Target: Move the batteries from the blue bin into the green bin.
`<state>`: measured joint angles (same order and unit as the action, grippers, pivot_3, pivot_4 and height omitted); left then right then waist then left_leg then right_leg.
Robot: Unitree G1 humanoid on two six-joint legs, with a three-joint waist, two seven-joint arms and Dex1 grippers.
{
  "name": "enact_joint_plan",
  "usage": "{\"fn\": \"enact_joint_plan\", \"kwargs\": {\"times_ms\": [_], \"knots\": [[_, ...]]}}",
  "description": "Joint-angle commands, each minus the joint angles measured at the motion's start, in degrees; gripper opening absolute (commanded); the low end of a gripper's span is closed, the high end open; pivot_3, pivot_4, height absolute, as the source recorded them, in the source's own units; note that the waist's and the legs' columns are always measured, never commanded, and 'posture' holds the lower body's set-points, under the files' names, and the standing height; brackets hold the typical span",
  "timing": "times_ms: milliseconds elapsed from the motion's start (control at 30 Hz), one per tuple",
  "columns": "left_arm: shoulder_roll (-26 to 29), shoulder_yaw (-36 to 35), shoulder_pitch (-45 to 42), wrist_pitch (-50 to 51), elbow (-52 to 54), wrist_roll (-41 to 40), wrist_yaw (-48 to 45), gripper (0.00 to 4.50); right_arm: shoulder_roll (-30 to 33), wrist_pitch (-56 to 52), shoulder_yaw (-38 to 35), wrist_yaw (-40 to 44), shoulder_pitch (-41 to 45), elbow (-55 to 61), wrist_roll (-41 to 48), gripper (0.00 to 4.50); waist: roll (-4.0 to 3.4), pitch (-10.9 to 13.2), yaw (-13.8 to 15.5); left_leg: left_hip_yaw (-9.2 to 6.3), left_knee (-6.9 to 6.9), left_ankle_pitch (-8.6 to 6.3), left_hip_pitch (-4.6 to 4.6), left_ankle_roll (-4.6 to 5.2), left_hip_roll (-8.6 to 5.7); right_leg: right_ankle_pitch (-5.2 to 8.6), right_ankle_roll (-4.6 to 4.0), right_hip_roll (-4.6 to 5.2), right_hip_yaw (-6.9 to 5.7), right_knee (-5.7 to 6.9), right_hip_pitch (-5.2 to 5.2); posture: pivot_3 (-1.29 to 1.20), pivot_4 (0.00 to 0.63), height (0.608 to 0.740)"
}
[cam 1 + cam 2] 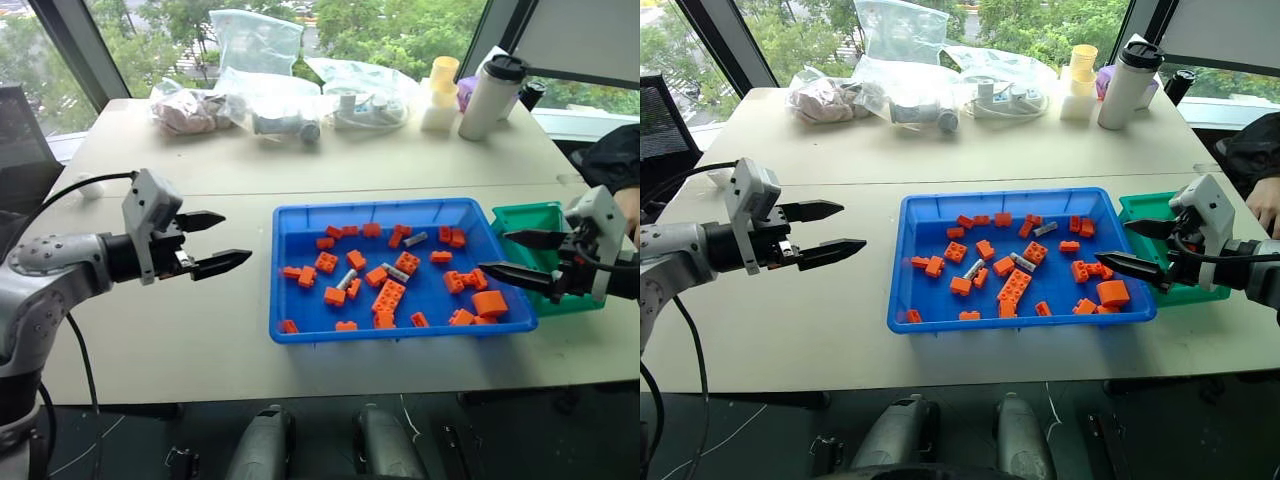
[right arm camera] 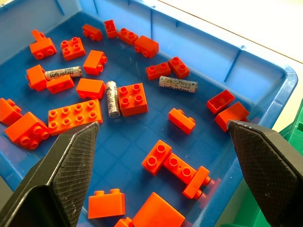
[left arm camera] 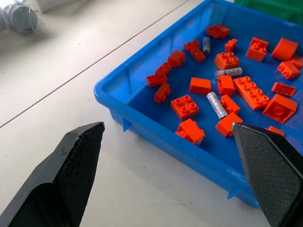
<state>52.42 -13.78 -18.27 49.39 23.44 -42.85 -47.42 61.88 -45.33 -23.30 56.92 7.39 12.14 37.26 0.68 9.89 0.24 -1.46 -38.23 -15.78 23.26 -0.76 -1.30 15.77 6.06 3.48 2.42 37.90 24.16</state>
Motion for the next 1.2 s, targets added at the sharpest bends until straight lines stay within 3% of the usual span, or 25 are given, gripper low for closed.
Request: {"fn": "enact_joint_plan", "kwargs": {"times_ms": [33,367,600,800,1067,1200], "knots": [[1.82,-0.68,0.38,-2.18,0.17,1.78,-1.22,4.50,0.22,0.62,0.32,-0.33,2.57,0.13,-0.16,4.48,0.00,0.00,-0.06,0.00,0.00,0.00,0.00,0.00,0.00,0.00,0.00,0.00,0.00,0.00,0.00,0.00,0.150,0.740],[8.16,6.12,-1.18,-9.38,-4.03,10.21,-9.65,4.50,-1.22,-3.31,5.23,-2.45,9.46,0.23,1.19,4.48,-0.01,0.00,-0.20,0.01,0.01,0.00,0.00,0.00,0.00,0.00,0.00,-0.01,0.00,0.00,0.02,0.00,0.150,0.740],[12.48,12.59,-8.17,-9.11,-0.42,8.16,-22.02,4.50,-8.17,-5.69,24.04,1.13,25.46,3.46,-0.70,4.48,-0.03,0.04,-1.34,0.02,0.06,0.00,0.06,0.00,0.03,0.00,-0.01,-0.05,0.00,0.01,0.16,0.00,0.150,0.740],[9.65,14.33,-10.12,-8.97,0.58,8.97,-20.25,4.50,-12.26,-2.08,36.62,6.70,30.29,2.85,-6.03,4.48,0.02,0.06,-0.95,-0.01,0.00,0.00,0.14,0.00,0.02,0.00,-0.01,-0.08,-0.02,0.00,0.21,0.00,0.150,0.740],[7.57,13.07,-6.48,-7.23,3.78,8.74,-15.83,4.50,-19.04,3.60,46.37,7.64,35.27,-5.21,-16.38,4.48,0.04,0.06,-1.28,-0.01,-0.01,0.00,0.13,0.00,0.01,0.00,0.00,-0.06,-0.02,0.06,0.23,0.00,0.150,0.740],[7.35,12.15,-4.78,-6.78,4.94,8.18,-14.46,4.50,-21.81,5.05,47.15,9.59,35.95,-5.54,-17.00,4.48,0.04,0.06,-1.20,-0.02,0.00,0.00,0.15,-0.01,0.01,0.00,0.00,-0.05,-0.02,0.09,0.29,0.00,0.150,0.740]]}}
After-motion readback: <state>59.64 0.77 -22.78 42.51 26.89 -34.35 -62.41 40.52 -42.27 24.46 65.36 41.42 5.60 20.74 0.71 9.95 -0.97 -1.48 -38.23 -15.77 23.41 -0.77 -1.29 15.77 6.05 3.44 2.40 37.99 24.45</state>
